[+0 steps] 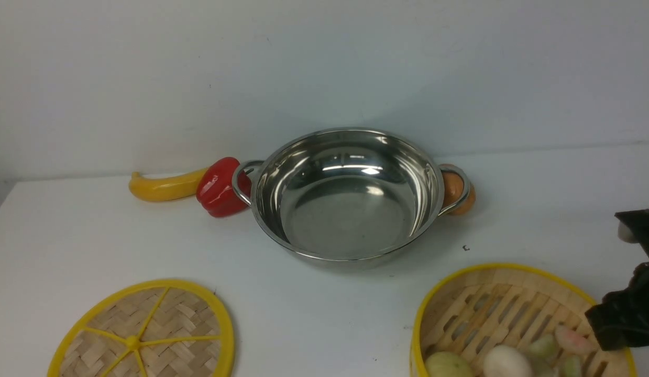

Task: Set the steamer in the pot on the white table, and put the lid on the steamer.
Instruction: 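Reach for and grasp the rim of the bamboo steamer holding the buns with the right gripper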

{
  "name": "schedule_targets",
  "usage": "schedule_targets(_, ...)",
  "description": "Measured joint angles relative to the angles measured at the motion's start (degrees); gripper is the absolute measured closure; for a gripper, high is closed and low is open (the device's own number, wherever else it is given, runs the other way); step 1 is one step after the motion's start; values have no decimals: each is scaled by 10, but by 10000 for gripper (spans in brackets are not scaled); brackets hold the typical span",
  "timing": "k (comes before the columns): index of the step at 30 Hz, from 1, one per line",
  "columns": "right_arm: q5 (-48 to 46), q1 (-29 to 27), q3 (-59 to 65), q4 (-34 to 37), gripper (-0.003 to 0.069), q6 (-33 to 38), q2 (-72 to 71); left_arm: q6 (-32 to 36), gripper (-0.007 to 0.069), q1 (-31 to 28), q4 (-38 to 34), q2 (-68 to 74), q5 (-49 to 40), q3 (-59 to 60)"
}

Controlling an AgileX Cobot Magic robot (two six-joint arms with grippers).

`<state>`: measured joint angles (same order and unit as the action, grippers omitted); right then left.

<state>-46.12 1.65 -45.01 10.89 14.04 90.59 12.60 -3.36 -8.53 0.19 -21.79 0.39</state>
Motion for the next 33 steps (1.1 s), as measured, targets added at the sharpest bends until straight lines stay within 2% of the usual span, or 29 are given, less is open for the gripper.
schedule_targets(19, -10, 0, -2, 0, 349, -2, 30, 0, 79, 0, 0, 0, 0, 0)
schedule_targets(24, -15, 0, -3, 6, 412, -2, 32, 0, 79, 0, 0, 0, 0, 0)
schedule_targets(31, -27, 0, -8, 3, 596, -1, 33, 0, 79, 0, 0, 0, 0, 0)
schedule_targets(33, -35, 1, -12, -7, 601, 6, 33, 0, 79, 0, 0, 0, 0, 0)
